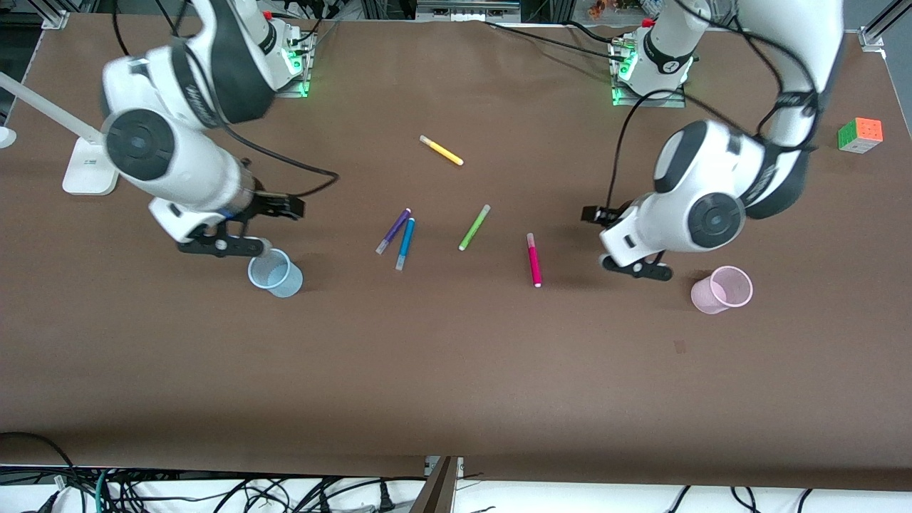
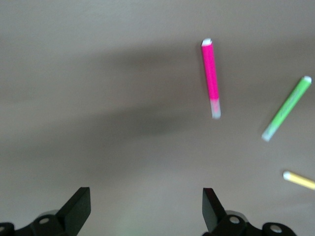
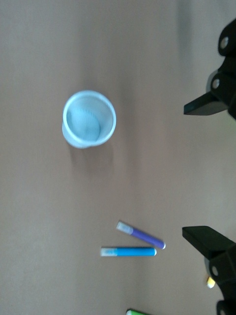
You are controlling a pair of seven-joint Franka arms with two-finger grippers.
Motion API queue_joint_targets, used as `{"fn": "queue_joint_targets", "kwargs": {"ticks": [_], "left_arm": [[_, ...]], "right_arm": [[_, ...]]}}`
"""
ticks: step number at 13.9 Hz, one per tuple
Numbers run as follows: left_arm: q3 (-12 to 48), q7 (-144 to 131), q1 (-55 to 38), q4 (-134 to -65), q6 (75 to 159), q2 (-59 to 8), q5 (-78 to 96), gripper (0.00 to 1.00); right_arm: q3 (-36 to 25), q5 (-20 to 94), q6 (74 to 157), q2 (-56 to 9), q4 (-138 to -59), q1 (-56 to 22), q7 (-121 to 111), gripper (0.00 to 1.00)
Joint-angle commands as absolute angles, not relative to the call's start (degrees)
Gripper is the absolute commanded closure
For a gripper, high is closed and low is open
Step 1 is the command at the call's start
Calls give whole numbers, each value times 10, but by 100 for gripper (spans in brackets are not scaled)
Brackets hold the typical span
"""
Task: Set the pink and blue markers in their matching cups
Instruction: 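Reach the left gripper to the pink marker while the right gripper reaches the blue marker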
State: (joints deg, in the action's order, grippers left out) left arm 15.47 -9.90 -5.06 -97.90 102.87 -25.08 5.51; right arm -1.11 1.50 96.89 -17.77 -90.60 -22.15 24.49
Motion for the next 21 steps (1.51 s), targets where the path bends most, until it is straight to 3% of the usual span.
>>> {"fn": "queue_joint_targets", "kwargs": {"ticks": [1,6,12,19,20,21], "left_arm": [[155,-117,-65,-971,1090,-299,63,0],[155,-190,-120,-1000,1223,-354,62,0],[153,-260,-163,-1012,1301,-395,45,0],[152,-264,-165,-1024,1298,-396,32,0],[152,-264,-164,-1026,1297,-395,32,1],[152,-264,-164,-1027,1297,-395,32,9]], "right_arm": [[-16,25,1007,-220,-895,-260,312,1],[-16,26,1097,-297,-895,-320,425,1],[-15,78,1175,-351,-895,-330,419,1],[-14,97,1266,-415,-895,-352,417,1],[-14,97,1277,-423,-895,-355,417,1],[-14,98,1287,-430,-895,-359,417,1]]}}
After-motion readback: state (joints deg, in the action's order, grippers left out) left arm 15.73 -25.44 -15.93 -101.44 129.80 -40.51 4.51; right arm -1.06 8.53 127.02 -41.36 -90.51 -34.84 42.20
